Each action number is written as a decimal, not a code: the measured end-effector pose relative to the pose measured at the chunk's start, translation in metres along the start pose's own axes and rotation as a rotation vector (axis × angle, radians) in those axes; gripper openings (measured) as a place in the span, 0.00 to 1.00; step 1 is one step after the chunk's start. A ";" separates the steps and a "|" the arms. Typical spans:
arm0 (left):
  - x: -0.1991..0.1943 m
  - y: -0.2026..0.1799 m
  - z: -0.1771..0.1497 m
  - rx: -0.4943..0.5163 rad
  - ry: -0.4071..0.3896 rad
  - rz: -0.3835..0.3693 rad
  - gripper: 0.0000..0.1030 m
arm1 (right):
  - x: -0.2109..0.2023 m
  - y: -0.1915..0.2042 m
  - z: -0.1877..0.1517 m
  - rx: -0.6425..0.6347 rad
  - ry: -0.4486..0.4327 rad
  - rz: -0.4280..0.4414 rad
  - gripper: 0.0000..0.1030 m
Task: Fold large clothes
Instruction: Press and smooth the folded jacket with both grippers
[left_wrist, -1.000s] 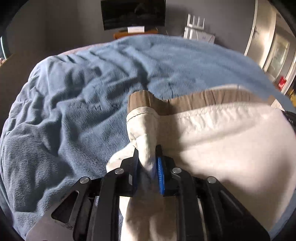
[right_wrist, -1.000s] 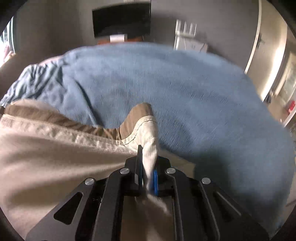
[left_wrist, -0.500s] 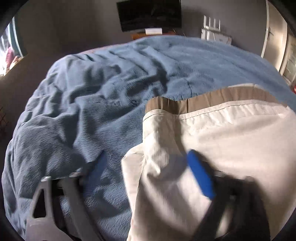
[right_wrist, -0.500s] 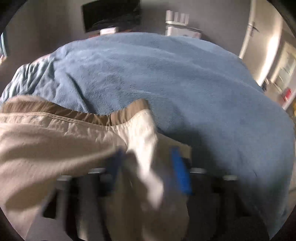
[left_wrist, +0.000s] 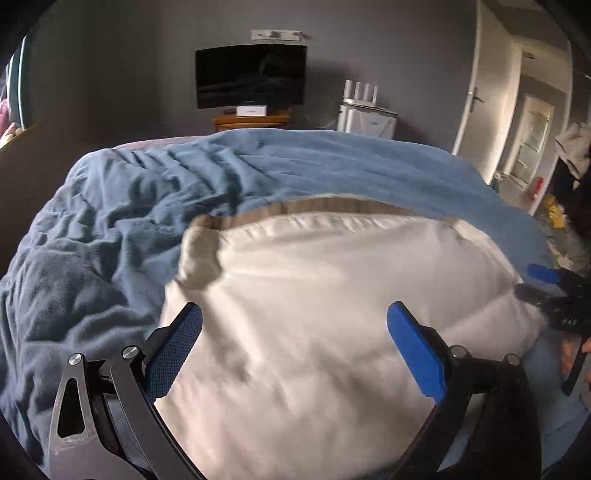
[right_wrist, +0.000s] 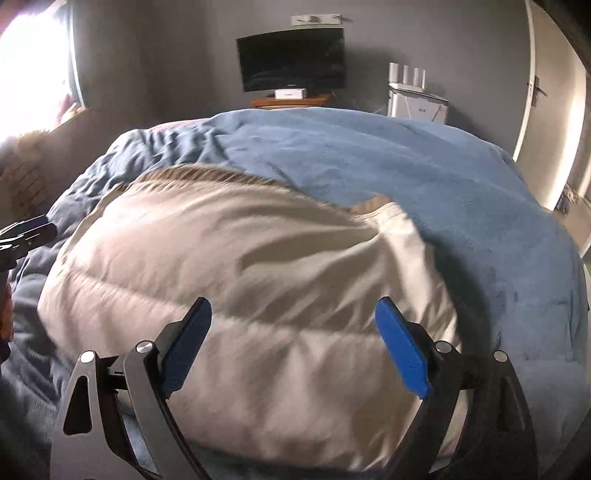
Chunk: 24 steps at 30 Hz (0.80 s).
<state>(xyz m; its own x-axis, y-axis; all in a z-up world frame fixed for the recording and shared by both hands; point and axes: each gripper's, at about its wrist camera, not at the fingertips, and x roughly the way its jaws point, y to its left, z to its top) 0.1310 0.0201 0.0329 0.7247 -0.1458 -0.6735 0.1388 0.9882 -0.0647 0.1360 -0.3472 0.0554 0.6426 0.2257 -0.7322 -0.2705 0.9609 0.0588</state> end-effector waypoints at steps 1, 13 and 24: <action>-0.001 -0.003 -0.007 -0.007 0.006 -0.007 0.93 | -0.002 0.005 -0.004 -0.004 0.001 0.000 0.84; 0.018 -0.018 -0.075 0.013 0.146 0.039 0.94 | 0.008 0.013 -0.062 -0.005 0.085 -0.020 0.86; 0.052 -0.024 -0.035 0.020 0.123 0.049 0.95 | 0.048 0.004 -0.010 0.100 0.073 0.035 0.90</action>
<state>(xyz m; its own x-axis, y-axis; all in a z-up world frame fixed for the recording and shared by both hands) 0.1415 -0.0096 -0.0267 0.6426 -0.0888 -0.7610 0.1195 0.9927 -0.0150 0.1585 -0.3346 0.0133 0.5790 0.2507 -0.7758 -0.2171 0.9646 0.1498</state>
